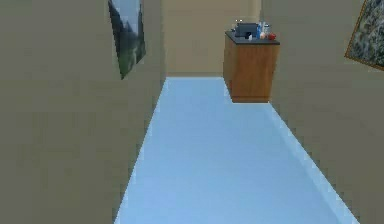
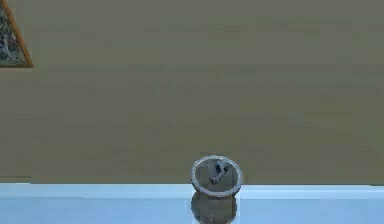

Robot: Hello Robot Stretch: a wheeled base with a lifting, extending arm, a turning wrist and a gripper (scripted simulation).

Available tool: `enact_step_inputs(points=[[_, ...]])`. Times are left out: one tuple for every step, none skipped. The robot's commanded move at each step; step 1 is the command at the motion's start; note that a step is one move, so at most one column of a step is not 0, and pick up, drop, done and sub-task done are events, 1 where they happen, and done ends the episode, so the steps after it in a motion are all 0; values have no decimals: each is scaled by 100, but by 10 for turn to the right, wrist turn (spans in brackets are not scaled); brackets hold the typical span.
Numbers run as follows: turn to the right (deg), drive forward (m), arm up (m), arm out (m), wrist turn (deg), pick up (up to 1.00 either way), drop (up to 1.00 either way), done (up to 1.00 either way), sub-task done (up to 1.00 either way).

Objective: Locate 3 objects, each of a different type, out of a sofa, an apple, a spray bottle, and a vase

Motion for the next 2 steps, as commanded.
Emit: enact_step_inputs(points=[[90, 0, 0, 0, 0, 0, 0, 0, 0], [0, 100, 0, 0, 0, 0, 0, 0, 0]])
